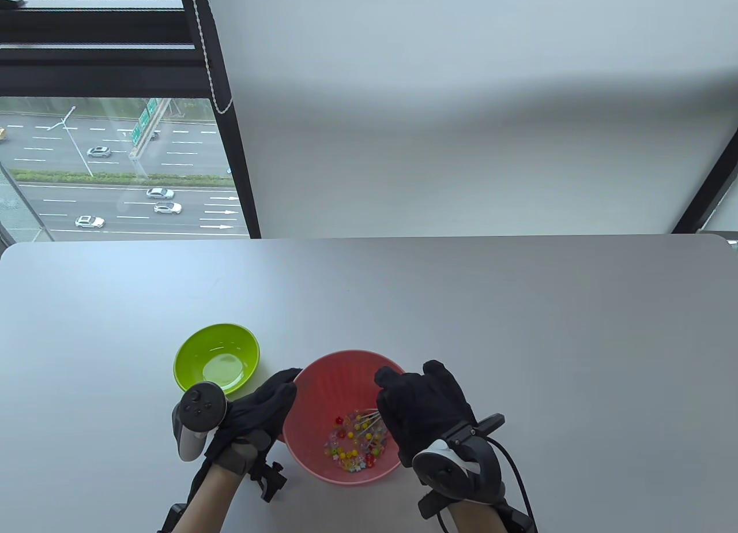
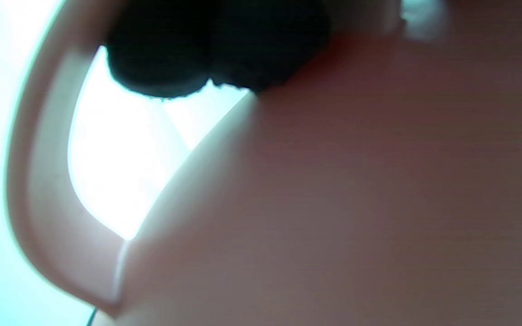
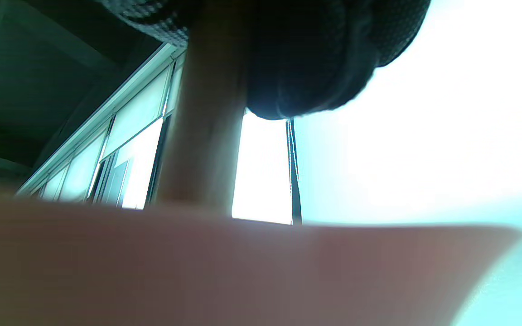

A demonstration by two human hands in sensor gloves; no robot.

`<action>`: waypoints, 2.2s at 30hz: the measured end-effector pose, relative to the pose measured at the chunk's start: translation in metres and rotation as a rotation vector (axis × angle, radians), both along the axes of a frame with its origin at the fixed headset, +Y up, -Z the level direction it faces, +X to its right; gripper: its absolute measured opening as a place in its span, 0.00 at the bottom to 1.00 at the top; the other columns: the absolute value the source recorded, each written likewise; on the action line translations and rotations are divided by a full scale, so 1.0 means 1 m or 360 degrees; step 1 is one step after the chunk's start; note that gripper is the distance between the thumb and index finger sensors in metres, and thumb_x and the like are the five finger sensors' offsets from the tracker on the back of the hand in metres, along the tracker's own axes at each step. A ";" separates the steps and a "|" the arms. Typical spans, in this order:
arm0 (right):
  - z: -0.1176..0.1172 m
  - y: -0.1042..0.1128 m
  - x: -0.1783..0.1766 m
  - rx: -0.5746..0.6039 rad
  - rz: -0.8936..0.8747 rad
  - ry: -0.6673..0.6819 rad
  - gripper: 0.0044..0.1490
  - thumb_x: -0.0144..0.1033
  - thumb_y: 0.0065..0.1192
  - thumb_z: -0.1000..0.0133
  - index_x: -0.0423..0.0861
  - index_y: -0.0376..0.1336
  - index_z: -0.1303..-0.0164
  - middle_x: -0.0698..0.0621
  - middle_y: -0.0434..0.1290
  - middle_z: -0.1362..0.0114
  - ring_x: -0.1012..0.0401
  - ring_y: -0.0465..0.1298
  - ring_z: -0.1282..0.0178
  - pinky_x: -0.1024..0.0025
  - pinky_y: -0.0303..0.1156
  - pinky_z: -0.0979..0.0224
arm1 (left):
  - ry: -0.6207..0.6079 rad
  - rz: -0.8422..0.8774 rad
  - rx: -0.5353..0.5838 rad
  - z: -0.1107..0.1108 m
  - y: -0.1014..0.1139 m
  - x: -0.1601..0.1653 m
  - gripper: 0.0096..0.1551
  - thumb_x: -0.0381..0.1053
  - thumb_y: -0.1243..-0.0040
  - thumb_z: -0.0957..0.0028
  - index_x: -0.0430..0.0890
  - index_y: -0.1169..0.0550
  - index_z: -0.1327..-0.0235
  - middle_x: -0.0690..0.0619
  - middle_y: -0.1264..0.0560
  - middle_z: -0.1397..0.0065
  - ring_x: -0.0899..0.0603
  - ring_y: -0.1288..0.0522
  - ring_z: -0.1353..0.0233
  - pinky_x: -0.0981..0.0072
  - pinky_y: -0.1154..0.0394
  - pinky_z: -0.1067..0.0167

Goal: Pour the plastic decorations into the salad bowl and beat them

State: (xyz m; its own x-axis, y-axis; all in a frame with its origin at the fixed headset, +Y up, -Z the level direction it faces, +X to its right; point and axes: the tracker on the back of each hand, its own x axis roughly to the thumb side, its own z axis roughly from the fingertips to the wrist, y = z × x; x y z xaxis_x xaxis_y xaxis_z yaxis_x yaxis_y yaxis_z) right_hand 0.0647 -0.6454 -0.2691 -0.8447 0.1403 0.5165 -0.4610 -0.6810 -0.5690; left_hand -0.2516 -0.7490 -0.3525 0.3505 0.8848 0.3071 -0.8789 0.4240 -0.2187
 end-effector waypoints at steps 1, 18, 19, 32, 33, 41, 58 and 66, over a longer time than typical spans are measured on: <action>0.000 0.000 0.001 0.0000 -0.0005 -0.0001 0.27 0.56 0.53 0.36 0.60 0.57 0.28 0.59 0.77 0.45 0.59 0.80 0.58 0.53 0.65 0.23 | 0.0000 0.0000 0.0000 0.000 0.000 0.000 0.40 0.69 0.55 0.39 0.40 0.26 0.30 0.52 0.18 0.67 0.41 0.19 0.59 0.38 0.33 0.31; -0.005 -0.004 -0.001 -0.0233 -0.0220 0.0166 0.27 0.56 0.55 0.37 0.59 0.59 0.28 0.58 0.79 0.45 0.59 0.81 0.59 0.52 0.66 0.24 | 0.0000 0.0000 0.0000 0.000 0.000 0.000 0.40 0.69 0.55 0.39 0.40 0.26 0.30 0.52 0.18 0.67 0.41 0.19 0.59 0.38 0.33 0.31; -0.006 -0.004 -0.002 -0.0238 -0.0223 0.0171 0.28 0.56 0.56 0.37 0.59 0.59 0.29 0.57 0.79 0.45 0.59 0.81 0.58 0.52 0.66 0.24 | 0.0000 0.0000 0.0000 0.000 0.000 0.000 0.40 0.69 0.55 0.39 0.40 0.25 0.30 0.52 0.18 0.67 0.41 0.19 0.59 0.38 0.33 0.31; -0.003 -0.004 -0.007 -0.0110 -0.0056 0.0071 0.27 0.56 0.61 0.40 0.59 0.60 0.32 0.57 0.79 0.41 0.59 0.83 0.55 0.54 0.67 0.24 | 0.0000 0.0000 0.0000 0.000 0.000 0.000 0.40 0.69 0.55 0.39 0.40 0.25 0.30 0.52 0.18 0.67 0.41 0.19 0.59 0.38 0.33 0.31; -0.002 -0.003 -0.007 -0.0099 -0.0045 0.0062 0.27 0.56 0.61 0.40 0.59 0.60 0.32 0.57 0.79 0.41 0.59 0.83 0.55 0.54 0.67 0.24 | 0.0000 0.0000 0.0000 0.000 0.000 0.000 0.40 0.69 0.55 0.39 0.40 0.25 0.30 0.52 0.18 0.67 0.41 0.19 0.59 0.38 0.33 0.31; -0.001 -0.001 -0.005 -0.0053 0.0003 0.0020 0.26 0.56 0.59 0.38 0.60 0.60 0.31 0.57 0.78 0.42 0.59 0.82 0.56 0.53 0.66 0.24 | 0.0000 0.0000 0.0000 0.000 0.000 0.000 0.40 0.69 0.55 0.39 0.40 0.26 0.30 0.52 0.18 0.67 0.41 0.19 0.59 0.38 0.33 0.31; 0.000 0.002 0.002 -0.0029 -0.0076 0.0010 0.26 0.56 0.54 0.36 0.60 0.59 0.30 0.59 0.78 0.48 0.59 0.79 0.62 0.53 0.66 0.24 | 0.0000 0.0000 0.0000 0.000 0.000 0.000 0.40 0.69 0.55 0.39 0.40 0.26 0.30 0.52 0.18 0.67 0.41 0.19 0.59 0.38 0.33 0.31; -0.006 -0.003 0.003 -0.0182 -0.0231 0.0117 0.26 0.57 0.56 0.37 0.58 0.61 0.31 0.58 0.80 0.48 0.59 0.81 0.62 0.53 0.67 0.25 | 0.0000 0.0000 0.0000 0.000 0.000 0.000 0.40 0.69 0.55 0.39 0.40 0.26 0.30 0.52 0.18 0.67 0.41 0.19 0.59 0.38 0.33 0.31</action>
